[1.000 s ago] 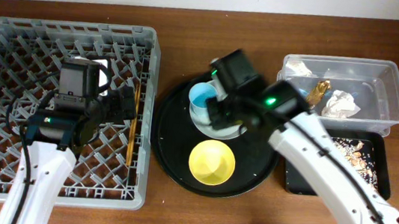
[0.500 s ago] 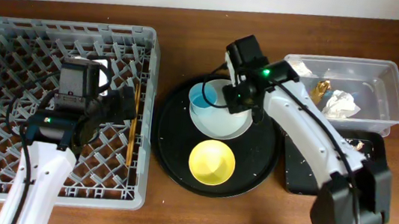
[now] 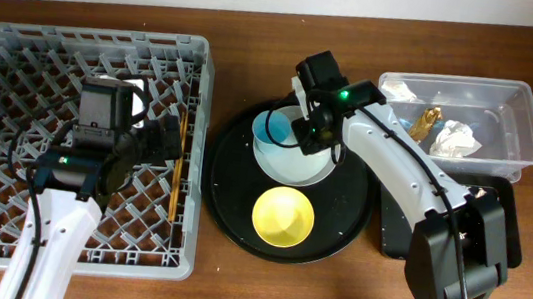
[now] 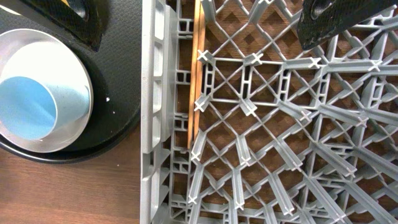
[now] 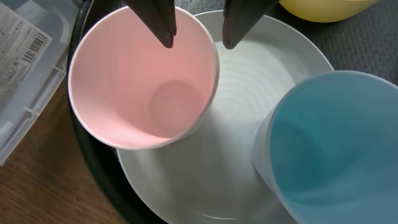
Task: Sort waste into correct bins and load items into the dishwasher rack
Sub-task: 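Grasp the pink cup on the white plate with the right gripper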
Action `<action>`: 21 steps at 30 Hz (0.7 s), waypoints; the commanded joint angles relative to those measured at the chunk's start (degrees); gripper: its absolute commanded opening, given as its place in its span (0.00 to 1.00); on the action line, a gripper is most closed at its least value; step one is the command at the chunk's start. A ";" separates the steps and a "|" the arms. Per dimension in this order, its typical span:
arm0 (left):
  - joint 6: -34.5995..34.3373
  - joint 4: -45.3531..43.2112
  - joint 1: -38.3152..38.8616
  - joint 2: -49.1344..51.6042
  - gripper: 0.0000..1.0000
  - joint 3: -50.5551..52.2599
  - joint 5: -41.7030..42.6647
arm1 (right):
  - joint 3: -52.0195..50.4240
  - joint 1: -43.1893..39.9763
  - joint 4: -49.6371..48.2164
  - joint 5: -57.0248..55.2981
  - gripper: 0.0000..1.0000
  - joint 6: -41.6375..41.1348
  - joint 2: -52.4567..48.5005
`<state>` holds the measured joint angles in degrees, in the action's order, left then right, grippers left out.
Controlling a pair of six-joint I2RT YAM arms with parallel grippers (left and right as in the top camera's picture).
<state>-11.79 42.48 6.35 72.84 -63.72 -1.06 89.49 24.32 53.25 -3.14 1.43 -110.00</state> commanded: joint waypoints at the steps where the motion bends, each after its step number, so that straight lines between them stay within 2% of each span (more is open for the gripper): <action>1: -0.55 -0.15 -0.13 -0.63 0.99 -0.90 -0.42 | -0.66 0.04 -0.24 1.20 0.27 0.09 -0.44; 12: -0.55 -0.15 -0.13 -0.63 0.99 -0.90 -0.42 | -6.16 0.02 -7.87 0.92 0.26 0.09 -0.35; 13: -0.55 -0.15 -0.13 -0.63 0.99 -0.90 -0.42 | -5.97 0.02 -7.85 0.92 0.24 0.09 -0.31; 17: -0.55 -0.15 -0.13 -0.63 0.99 -0.90 -0.42 | -2.97 0.02 -3.85 -0.37 0.04 0.07 0.02; 21: -0.55 -0.15 -0.13 -0.63 0.99 -0.90 -0.42 | 4.15 0.04 3.98 -0.33 0.04 0.07 1.03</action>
<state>-11.79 42.48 6.35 72.84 -63.72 -1.06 87.70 24.32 53.89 -2.59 1.58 -110.02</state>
